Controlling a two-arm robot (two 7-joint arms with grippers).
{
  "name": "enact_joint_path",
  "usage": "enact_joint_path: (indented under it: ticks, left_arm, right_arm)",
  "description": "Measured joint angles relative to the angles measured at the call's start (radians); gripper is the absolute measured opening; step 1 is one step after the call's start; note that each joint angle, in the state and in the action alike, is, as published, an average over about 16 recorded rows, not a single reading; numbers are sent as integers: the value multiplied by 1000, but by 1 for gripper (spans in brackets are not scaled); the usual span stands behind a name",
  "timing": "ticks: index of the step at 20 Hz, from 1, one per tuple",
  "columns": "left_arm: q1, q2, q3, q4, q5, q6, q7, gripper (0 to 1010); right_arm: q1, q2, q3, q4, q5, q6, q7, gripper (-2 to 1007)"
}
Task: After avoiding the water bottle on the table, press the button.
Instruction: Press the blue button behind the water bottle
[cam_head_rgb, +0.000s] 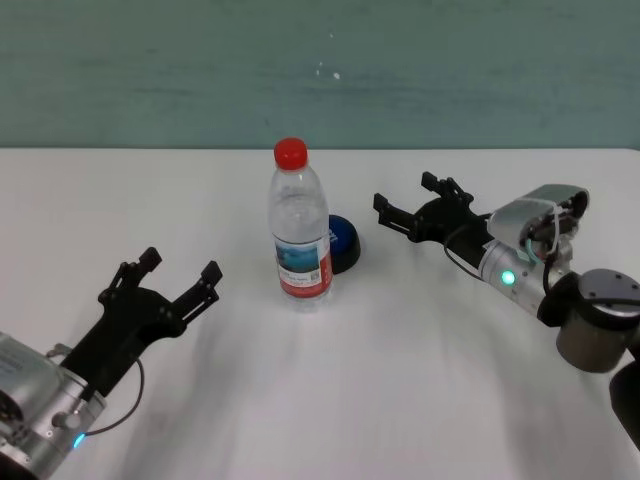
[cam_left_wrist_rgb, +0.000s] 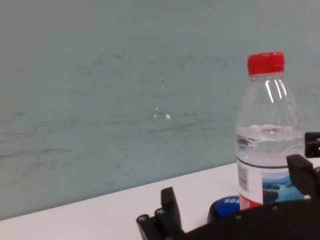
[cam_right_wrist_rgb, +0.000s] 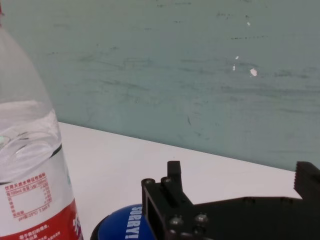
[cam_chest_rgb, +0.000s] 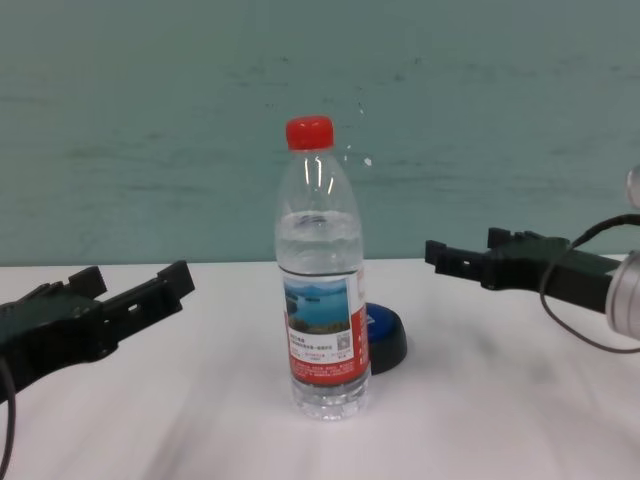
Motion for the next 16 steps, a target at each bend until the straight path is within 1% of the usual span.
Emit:
enact_joint_path:
  ticks: [10,16]
  left_arm:
    - [0,0,0,0,0,0,0,1010]
    - [0,0,0,0,0,0,0,1010]
  right_arm:
    - [81,-33,-28,116,-8,-27,36,1004]
    - [122,-54,-39,184,-14,-40,52,1004]
